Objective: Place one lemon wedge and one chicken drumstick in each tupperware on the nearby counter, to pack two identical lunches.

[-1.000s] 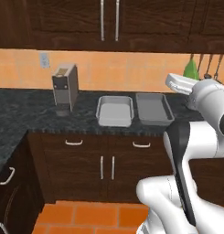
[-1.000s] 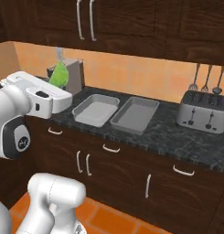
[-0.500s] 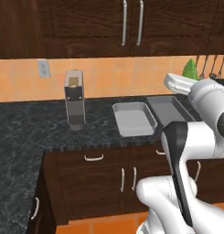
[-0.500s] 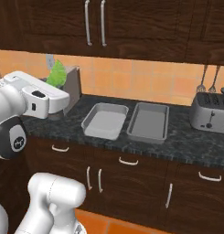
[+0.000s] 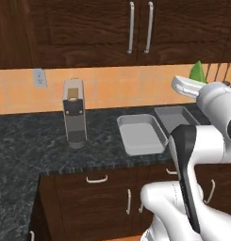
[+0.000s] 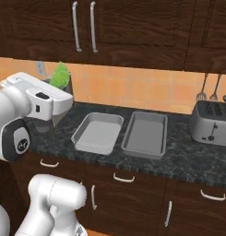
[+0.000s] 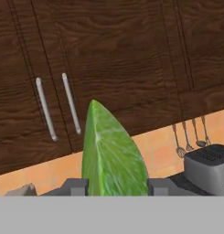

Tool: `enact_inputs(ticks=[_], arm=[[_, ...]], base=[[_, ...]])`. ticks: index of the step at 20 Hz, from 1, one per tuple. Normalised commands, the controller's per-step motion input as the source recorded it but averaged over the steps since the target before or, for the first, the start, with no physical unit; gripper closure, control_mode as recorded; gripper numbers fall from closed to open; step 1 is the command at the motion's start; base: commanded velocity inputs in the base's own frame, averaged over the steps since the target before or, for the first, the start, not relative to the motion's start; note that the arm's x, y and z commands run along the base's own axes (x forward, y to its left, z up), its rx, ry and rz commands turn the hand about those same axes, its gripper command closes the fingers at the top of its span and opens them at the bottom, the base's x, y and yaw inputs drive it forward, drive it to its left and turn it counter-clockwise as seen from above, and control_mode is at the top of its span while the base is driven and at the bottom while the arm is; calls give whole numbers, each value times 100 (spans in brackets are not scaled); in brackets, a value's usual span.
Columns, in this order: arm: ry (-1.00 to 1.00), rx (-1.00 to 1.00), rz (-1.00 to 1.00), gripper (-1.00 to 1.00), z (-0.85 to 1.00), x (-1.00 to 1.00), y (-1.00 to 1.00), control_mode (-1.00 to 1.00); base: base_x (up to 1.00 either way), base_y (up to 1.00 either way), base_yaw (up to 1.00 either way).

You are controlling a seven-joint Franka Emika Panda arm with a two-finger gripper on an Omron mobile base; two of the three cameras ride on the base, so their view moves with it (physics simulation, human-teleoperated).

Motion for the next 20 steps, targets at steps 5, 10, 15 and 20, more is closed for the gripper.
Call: enact_inputs(ticks=[5, 10, 15, 20], arm=[[0, 0, 0, 100, 0, 0, 0, 100], [0, 0, 0, 100, 0, 0, 0, 100], [5, 12, 0, 100, -60, 33, 4, -100], [35, 10, 0, 100, -88, 20, 10, -100]], base=[[39, 7, 0], [44, 5, 0], [0, 0, 0], [0, 0, 0]])
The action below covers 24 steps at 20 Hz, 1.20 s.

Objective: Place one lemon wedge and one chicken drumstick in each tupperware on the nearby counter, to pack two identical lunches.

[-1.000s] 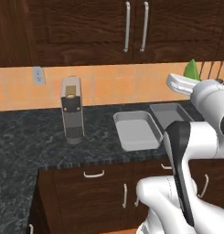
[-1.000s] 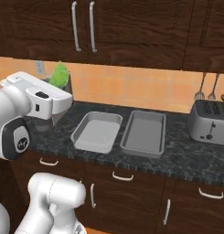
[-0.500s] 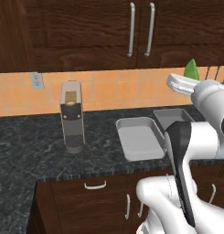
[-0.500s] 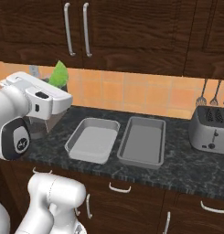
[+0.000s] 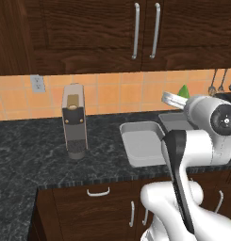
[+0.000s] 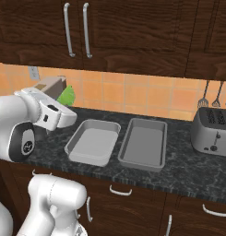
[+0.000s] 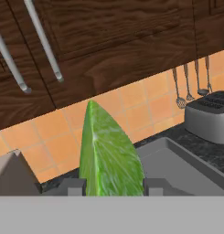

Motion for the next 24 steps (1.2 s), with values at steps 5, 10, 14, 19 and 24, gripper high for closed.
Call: enact_inputs(ticks=[5, 10, 14, 19, 24], arm=[[42, 19, 1, 100, -97, 50, 0, -100], [37, 19, 5, 100, -91, 53, 3, -100], [14, 4, 8, 100, -32, 1, 12, -100], [9, 0, 3, 100, -37, 17, 13, -100], [8, 0, 3, 100, -66, 66, 18, -100]], base=[[0, 0, 0], [0, 0, 0], [0, 0, 0], [0, 0, 0], [0, 0, 0]])
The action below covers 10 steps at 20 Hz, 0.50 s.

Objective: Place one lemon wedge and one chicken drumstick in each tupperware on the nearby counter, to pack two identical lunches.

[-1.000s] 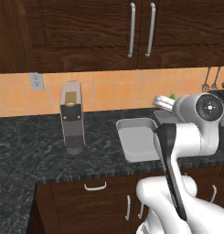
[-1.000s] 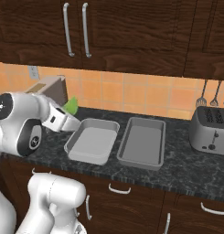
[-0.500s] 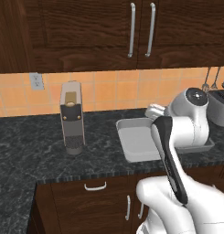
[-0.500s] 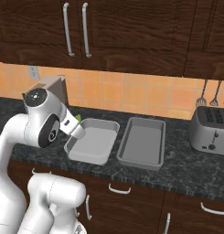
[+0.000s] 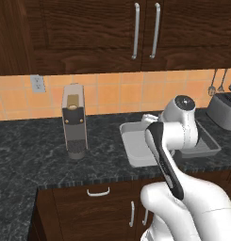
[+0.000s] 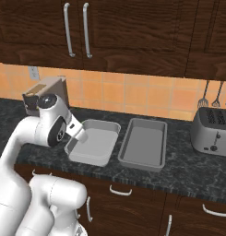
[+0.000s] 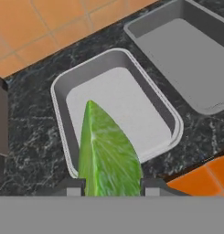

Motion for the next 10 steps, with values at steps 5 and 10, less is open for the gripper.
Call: enact_inputs(ticks=[5, 10], arm=[[20, 0, 5, 100, -54, 78, 7, -100], [23, 0, 13, 100, -42, 70, 0, -100]], base=[[0, 0, 0], [0, 0, 0]])
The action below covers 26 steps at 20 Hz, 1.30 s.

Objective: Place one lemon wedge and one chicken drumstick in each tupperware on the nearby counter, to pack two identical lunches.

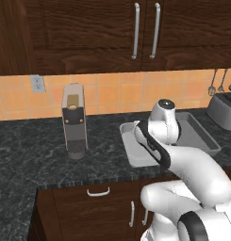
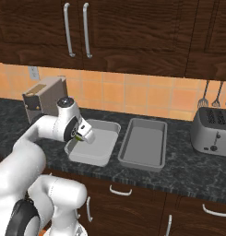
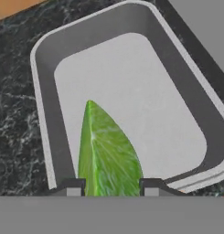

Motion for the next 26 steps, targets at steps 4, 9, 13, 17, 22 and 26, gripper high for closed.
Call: enact_inputs(ticks=[4, 9, 13, 17, 22, 26], arm=[[0, 0, 16, 100, -39, 41, 0, -100], [0, 0, 11, 100, -34, 50, -1, -100], [0, 0, 7, 100, -60, 39, 0, -100], [3, 0, 4, 100, -63, 33, 0, -100], [6, 0, 1, 100, -51, 43, 0, -100], [1, 0, 0, 100, -41, 24, 0, -100]], base=[[0, 0, 0], [0, 0, 0], [0, 0, 0], [0, 0, 0], [0, 0, 0], [0, 0, 0]])
